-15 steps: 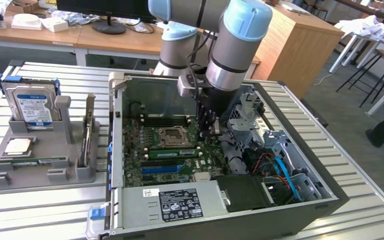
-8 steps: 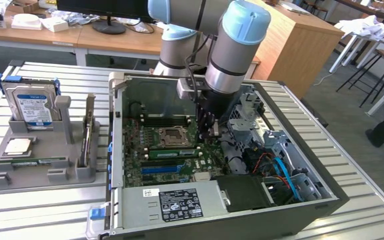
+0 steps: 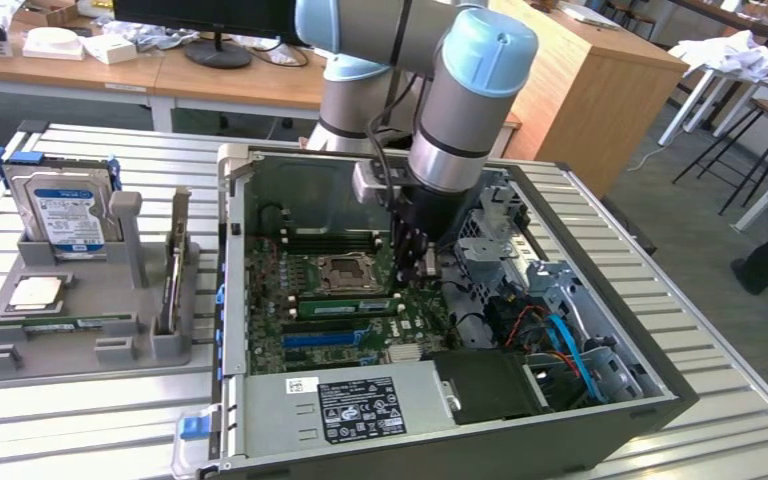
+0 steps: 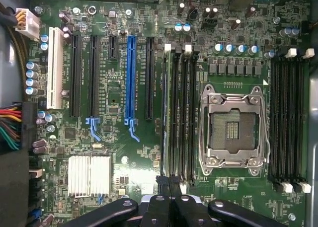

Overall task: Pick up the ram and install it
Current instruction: 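Press down the ram until it locks into place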

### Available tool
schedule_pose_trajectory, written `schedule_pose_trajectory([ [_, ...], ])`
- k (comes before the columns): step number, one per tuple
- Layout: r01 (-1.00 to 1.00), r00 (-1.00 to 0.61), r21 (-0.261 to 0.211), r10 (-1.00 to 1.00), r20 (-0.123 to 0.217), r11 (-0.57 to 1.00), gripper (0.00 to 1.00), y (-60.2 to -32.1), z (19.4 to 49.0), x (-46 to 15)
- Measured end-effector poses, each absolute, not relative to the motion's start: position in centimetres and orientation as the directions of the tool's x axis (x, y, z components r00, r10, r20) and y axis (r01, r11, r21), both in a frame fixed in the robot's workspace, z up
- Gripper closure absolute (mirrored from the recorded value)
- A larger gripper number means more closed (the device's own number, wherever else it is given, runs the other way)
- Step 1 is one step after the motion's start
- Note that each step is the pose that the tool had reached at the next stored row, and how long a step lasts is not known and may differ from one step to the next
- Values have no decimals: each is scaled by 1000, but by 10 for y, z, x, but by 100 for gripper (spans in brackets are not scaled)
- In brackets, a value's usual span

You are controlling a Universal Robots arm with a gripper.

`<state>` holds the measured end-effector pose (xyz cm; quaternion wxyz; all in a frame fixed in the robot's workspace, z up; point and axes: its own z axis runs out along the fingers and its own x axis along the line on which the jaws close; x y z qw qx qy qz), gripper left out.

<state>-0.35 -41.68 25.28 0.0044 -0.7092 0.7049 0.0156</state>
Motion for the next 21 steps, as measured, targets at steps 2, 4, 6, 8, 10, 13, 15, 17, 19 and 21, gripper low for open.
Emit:
schedule_pose_trajectory([
  [2, -1000, 6, 16, -1000, -28, -6, 90, -417, 251, -3],
  [4, -1000, 6, 16, -1000, -28, -6, 90, -417, 250, -3],
  [6, -1000, 6, 16, -1000, -28, -6, 90, -417, 248, -3],
  [8, -1000, 6, 16, -1000, -28, -6, 90, -417, 246, -3],
  [10, -1000, 6, 16, -1000, -28, -6, 90, -417, 245, -3],
  [13, -1000, 6, 16, -1000, -28, -6, 90, -417, 243, -3],
  [15, -1000, 6, 16, -1000, -28, -6, 90, -417, 243, -3],
  [17, -1000, 6, 16, -1000, -28, -6, 90, -417, 243, -3],
  [19, -1000, 6, 16, -1000, -28, -6, 90, -417, 243, -3],
  [21, -1000, 6, 16, -1000, -28, -6, 90, -417, 243, 0],
])
